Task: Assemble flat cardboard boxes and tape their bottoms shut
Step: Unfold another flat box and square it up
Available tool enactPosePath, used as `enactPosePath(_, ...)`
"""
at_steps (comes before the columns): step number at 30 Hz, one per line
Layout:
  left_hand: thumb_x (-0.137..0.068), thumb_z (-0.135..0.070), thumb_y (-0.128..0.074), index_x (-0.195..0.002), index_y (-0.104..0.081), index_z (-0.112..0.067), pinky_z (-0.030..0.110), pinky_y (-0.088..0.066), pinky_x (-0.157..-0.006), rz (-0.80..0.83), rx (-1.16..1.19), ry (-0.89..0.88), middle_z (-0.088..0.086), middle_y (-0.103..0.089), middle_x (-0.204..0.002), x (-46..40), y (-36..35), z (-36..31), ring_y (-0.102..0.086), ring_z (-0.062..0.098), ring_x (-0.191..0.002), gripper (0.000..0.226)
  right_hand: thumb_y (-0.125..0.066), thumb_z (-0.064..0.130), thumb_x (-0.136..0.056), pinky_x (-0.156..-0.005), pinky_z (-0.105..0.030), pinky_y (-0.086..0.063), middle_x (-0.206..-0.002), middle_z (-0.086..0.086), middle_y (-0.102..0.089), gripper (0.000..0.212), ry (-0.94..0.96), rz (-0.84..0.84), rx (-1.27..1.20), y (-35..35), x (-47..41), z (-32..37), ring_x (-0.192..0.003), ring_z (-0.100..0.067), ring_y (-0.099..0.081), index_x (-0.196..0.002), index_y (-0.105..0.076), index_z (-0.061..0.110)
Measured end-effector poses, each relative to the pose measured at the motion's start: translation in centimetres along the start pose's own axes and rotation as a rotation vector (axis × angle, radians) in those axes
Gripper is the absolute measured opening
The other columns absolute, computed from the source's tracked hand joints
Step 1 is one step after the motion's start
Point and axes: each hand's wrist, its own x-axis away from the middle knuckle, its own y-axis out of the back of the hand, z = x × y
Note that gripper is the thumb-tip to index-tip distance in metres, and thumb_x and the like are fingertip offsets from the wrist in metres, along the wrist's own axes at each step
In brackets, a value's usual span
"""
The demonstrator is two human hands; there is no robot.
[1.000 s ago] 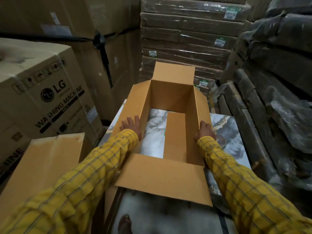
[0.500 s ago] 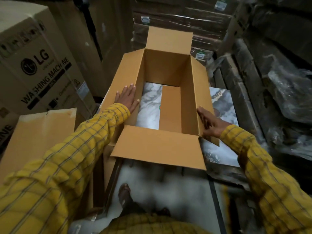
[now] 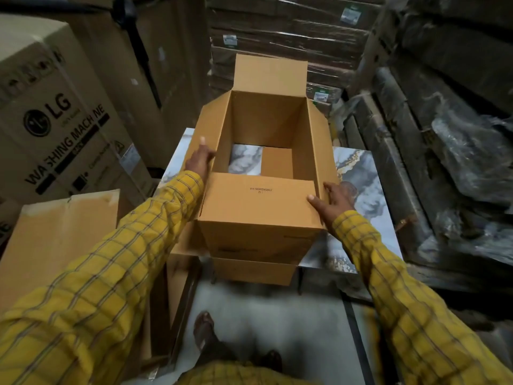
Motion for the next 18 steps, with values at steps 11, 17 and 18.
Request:
enactPosePath(11, -0.094, -0.070, -0.029, -0.156, -0.019, -0.017, 0.064, -0.024, -0.112, -0.038, -1.170, -0.194, 0.008, -0.007, -0.164, 2.9, -3.5, 0.1, -0.012, 0.037, -0.146, 0.082, -0.055, 0.068, -0.087, -0.104, -0.067, -0.035, -0.160, -0.010, -0.019, 0.103, -0.191, -0.090, 0.425, -3.7, -4.6, 7.3, -0.141, -0.048, -0.028, -0.159, -0.001, 0.019)
enactPosePath(17, -0.093, -0.066, -0.036, -0.156, -0.017, -0.016, 0.060, -0.027, -0.110, -0.067, -1.173, -0.254, 0.011, -0.016, -0.159, 1.2, -3.5, -0.9, -0.017, 0.040, -0.142, 0.081, -0.049, 0.063, -0.093, -0.111, -0.064, -0.031, -0.160, -0.015, -0.017, 0.095, -0.142, -0.126, 0.511, -3.9, -4.6, 6.1, -0.144, -0.050, -0.023, -0.160, 0.001, 0.016)
enactPosePath(18, -0.093, -0.066, -0.035, -0.156, -0.016, -0.015, 0.060, -0.025, -0.111, -0.057, -1.189, -0.265, 0.012, -0.014, -0.160, 0.7, -3.5, -0.9, -0.016, 0.041, -0.143, 0.083, -0.048, 0.064, -0.093, -0.111, -0.064, -0.031, -0.160, -0.015, -0.017, 0.096, -0.134, -0.127, 0.527, -3.9, -4.6, 6.1, -0.144, -0.050, -0.023, -0.160, 0.002, 0.016)
